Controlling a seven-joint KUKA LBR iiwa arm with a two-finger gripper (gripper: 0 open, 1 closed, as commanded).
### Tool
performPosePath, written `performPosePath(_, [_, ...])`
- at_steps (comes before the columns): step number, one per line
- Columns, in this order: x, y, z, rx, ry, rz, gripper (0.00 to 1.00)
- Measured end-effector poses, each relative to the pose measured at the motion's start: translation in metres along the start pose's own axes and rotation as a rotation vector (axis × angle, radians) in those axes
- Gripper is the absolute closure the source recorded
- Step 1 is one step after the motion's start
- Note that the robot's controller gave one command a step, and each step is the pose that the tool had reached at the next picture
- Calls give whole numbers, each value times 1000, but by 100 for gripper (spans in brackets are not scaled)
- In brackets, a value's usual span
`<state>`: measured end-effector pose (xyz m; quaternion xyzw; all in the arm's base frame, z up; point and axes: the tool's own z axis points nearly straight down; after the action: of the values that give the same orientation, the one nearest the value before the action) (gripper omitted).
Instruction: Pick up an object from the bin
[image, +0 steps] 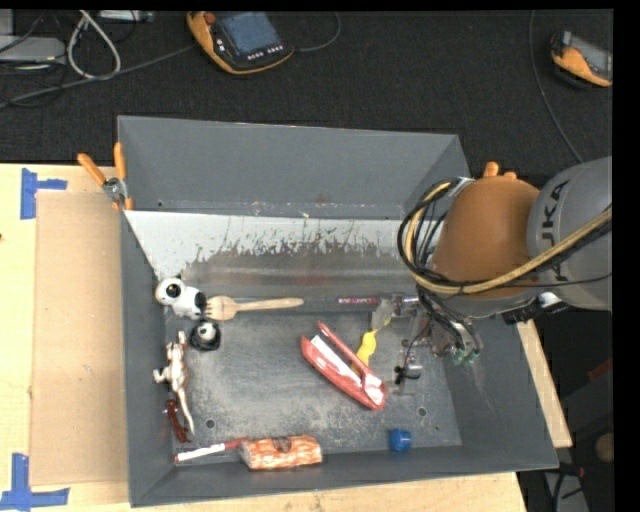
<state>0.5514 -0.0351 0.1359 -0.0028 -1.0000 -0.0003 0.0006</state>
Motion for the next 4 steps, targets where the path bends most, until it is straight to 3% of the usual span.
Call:
performPosePath(1, [7, 26, 66, -2, 3, 133, 0])
performPosePath(2, [14, 37, -2, -1, -11, 220, 0])
performPosePath(3, [26, 53, 39, 0, 18, 242, 0])
performPosePath(4, [30, 61, 68, -1, -2, 296, 0])
